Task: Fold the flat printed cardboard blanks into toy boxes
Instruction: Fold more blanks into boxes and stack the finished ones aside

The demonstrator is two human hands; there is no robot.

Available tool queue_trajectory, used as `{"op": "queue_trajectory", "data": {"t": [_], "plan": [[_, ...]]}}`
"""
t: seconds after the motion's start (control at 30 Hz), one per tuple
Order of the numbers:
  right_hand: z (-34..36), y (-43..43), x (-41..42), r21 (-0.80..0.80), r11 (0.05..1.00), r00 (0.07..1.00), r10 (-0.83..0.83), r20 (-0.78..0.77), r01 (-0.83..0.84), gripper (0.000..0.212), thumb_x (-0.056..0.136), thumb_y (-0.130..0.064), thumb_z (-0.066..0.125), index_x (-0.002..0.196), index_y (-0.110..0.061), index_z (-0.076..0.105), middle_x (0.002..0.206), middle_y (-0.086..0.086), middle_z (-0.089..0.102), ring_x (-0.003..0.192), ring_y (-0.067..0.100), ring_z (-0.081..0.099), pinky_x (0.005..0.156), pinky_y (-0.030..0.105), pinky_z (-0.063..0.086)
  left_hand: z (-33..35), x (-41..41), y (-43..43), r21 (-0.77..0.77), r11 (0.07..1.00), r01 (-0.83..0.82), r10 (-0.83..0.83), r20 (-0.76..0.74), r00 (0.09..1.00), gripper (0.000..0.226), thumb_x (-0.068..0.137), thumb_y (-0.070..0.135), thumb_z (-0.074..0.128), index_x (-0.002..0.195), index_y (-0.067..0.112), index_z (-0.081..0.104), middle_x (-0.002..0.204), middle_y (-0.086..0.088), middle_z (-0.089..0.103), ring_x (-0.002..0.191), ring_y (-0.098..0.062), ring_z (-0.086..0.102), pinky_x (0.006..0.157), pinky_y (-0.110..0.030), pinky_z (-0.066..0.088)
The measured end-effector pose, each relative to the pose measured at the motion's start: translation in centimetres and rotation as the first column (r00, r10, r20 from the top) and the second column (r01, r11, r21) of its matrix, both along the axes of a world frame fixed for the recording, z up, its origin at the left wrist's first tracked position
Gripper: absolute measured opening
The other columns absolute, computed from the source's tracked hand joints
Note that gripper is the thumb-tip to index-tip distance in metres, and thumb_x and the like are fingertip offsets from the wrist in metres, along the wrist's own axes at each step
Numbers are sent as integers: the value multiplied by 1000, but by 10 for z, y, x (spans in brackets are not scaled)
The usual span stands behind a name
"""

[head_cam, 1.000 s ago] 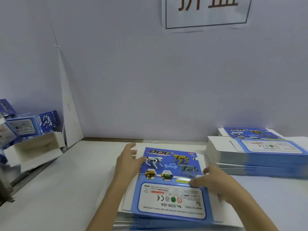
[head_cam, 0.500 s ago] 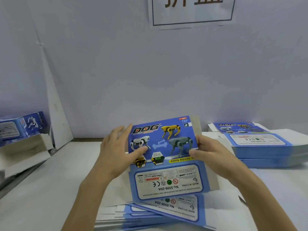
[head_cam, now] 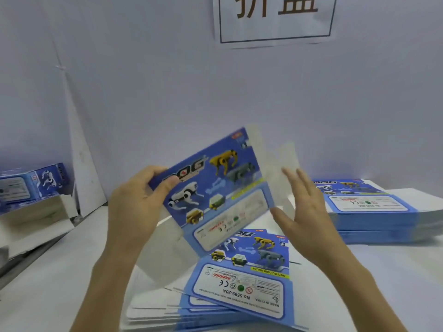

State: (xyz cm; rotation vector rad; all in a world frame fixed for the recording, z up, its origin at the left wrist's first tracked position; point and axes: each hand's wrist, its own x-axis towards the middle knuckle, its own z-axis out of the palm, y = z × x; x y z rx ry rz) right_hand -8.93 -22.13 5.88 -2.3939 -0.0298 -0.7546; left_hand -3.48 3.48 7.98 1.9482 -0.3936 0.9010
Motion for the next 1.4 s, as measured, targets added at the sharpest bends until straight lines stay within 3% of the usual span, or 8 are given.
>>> {"op": "queue_trajectory", "data": {"t": [0.2,0.37,0.57,0.83,1.07,1.17,1.33,1.4], "plan": [[4,5,1,516,856,991,62,-118,8,74,93,-41,55,153,-26,14,158,-5,22,143,14,26,114,36,28,0,8,3,-473,872,126,-186,-82,979,9,91,30,61,83,33,61,76,13,72,64,1,66,49,-13,48],[10,6,-1,799,585,971,239,-5,-140,39,94,-27,57,133,-27,49,127,-7,62,112,15,61,86,36,52,-4,7,-13,-485,825,289,-457,-272,847,9,94,24,55,93,27,63,76,9,74,61,-3,66,50,-20,52],[12,-6,0,876,467,984,173,46,-123,44,91,-13,60,133,-19,49,120,0,67,97,17,68,77,41,55,-18,4,-29,-86,923,375,-368,-481,796,50,88,41,62,127,54,35,111,33,61,104,4,60,91,-25,47],[10,0,-1,824,543,987,59,150,-158,37,87,-16,66,121,-24,56,108,-3,70,85,15,72,55,24,55,-26,-3,-52,-138,895,425,-438,-456,775,46,84,60,49,128,46,47,111,23,67,98,0,65,79,-22,52],[11,7,-2,757,625,981,93,173,-192,77,63,-55,69,132,-31,44,126,-2,58,111,17,61,83,37,58,-22,-8,-60,-182,853,490,-518,-422,744,48,82,63,46,128,51,44,108,24,68,92,-2,69,63,-13,52],[11,14,-1,753,615,972,171,162,-234,80,58,-62,66,128,-33,40,128,-3,54,102,1,61,71,13,53,-21,-11,-65,-194,830,523,-551,-430,715,47,82,68,47,127,55,44,103,26,68,90,-2,69,61,-15,52],[9,20,-1,820,449,884,446,138,-354,60,69,-44,69,125,-29,52,111,2,71,100,25,70,81,43,59,-24,-12,-67,9,842,540,-469,-482,740,42,72,82,50,110,68,53,115,31,61,109,9,56,84,-12,47],[10,18,-3,803,455,870,470,152,-386,52,71,-35,69,120,-26,56,103,3,73,92,25,72,71,38,60,-22,-9,-63,-175,857,485,-509,-436,742,31,72,65,60,100,55,66,112,23,67,103,8,60,84,-11,48]]}}
